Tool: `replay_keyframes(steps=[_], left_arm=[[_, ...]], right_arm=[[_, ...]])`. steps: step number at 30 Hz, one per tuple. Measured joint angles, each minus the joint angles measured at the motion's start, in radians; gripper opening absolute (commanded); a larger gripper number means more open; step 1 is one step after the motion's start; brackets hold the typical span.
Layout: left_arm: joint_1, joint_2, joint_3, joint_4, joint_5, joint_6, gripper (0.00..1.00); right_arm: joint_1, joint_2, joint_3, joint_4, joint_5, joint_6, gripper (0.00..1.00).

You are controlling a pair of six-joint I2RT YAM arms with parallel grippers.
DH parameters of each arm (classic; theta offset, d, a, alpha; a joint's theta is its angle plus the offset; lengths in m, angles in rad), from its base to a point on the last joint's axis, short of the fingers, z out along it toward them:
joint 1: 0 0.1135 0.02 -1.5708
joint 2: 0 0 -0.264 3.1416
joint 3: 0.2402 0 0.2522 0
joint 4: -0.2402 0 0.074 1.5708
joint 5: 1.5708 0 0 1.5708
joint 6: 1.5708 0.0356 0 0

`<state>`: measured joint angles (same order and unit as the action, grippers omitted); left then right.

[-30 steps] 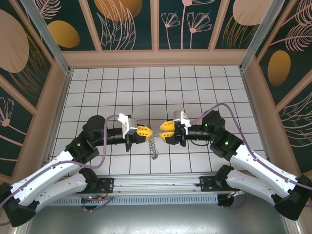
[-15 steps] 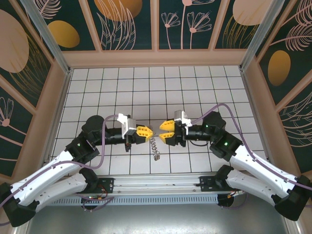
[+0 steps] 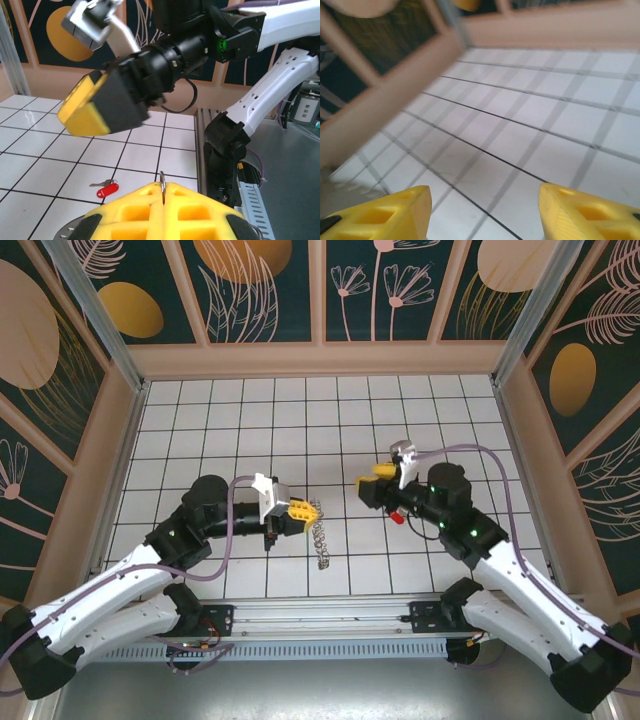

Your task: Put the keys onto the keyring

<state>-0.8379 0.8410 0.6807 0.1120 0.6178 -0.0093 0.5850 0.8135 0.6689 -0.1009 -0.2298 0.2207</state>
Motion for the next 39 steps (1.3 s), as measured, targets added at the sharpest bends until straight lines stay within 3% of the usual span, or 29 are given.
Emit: replay_keyframes(steps=[5, 17, 24, 39], left_arm=[[0.0, 0.025, 0.0, -0.008, -0.059, -0.009, 0.0], [0.0, 0.044, -0.026, -0.033, -0.158, -0.074, 0.0], [0.0, 0.074, -0.069, -0.01, -0.147, -0.115, 0.0], [0.0, 0.067, -0.103, 0.079, -0.102, -0.147, 0.0]], right_arm=[[-0.121, 0.152, 0.034, -0.143, 0.076, 0.065, 0.64], [-0.21, 0.454, 0.043, -0.288, 0.166, 0.082, 0.61], [-0.241, 0.438, 0.043, -0.364, 0.157, 0.135, 0.52], [-0.308, 0.322, -0.103, -0.315, 0.092, 0.378, 0.44]])
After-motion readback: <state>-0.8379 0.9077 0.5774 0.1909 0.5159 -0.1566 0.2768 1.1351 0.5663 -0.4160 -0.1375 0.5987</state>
